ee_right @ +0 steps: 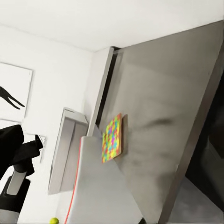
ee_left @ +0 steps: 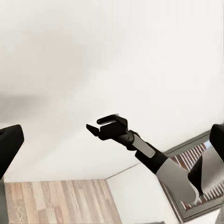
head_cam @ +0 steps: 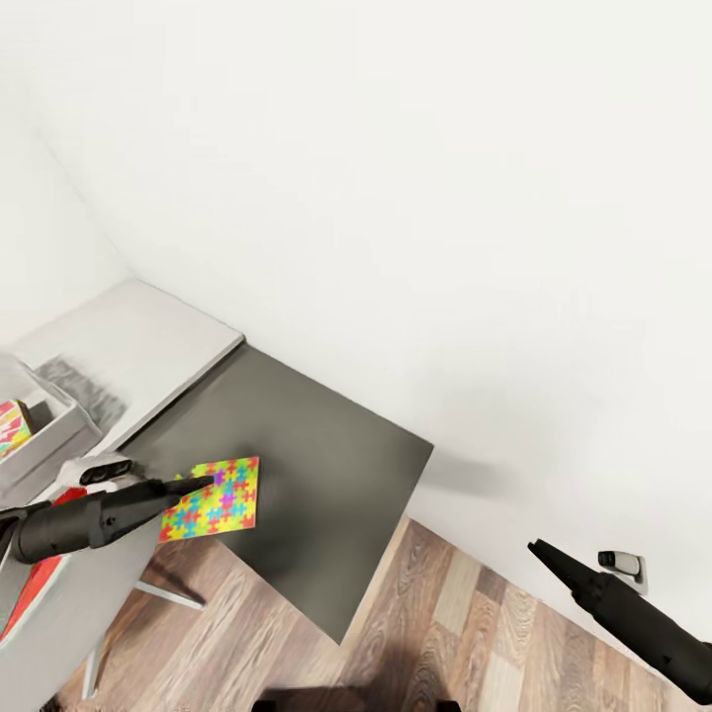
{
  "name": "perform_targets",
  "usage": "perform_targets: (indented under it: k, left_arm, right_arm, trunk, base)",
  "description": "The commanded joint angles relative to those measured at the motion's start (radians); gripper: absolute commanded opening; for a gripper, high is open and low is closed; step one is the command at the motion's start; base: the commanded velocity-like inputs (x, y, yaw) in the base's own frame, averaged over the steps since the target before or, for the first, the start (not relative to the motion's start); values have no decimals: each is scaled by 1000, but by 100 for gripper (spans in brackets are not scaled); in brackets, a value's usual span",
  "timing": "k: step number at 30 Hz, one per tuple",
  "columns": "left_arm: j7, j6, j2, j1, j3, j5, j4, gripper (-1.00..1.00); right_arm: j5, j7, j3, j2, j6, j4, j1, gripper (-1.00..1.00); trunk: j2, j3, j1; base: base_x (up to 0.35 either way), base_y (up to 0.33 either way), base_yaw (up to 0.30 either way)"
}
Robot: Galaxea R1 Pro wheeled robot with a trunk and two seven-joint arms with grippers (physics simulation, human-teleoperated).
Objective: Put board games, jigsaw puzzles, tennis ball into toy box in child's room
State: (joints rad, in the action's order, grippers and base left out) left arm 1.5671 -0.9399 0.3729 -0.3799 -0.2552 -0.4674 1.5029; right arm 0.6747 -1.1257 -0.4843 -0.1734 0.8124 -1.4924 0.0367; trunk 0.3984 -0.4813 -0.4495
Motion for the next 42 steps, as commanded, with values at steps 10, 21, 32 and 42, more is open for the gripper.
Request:
perform_targets:
  k: [10, 21, 32, 42]
  left_arm:
    - [4, -18, 70, -23, -16, -144, 0, 100]
    - [4, -18, 84, -22, -51, -154, -1, 100]
    - [4, -18, 84, -22, -54, -154, -1, 100]
    - [4, -30, 84, -22, -77, -154, -1, 100]
  right_arm:
    - [0, -8, 0, 0, 5, 1, 0, 100]
    - [0, -9, 0, 0, 5, 0, 0, 100]
    - [0, -9, -1, 0, 5, 0, 0, 100]
    - [0, -27, -2, 1, 0, 0, 0, 100]
  trunk:
    - [2, 9, -1]
    - [2, 20, -1]
    - [2, 32, -1]
    - [2, 45, -1]
  base:
    - [0, 0, 238]
    - [-34, 0, 238]
    - [-167, 0, 238]
    - [-95, 0, 174]
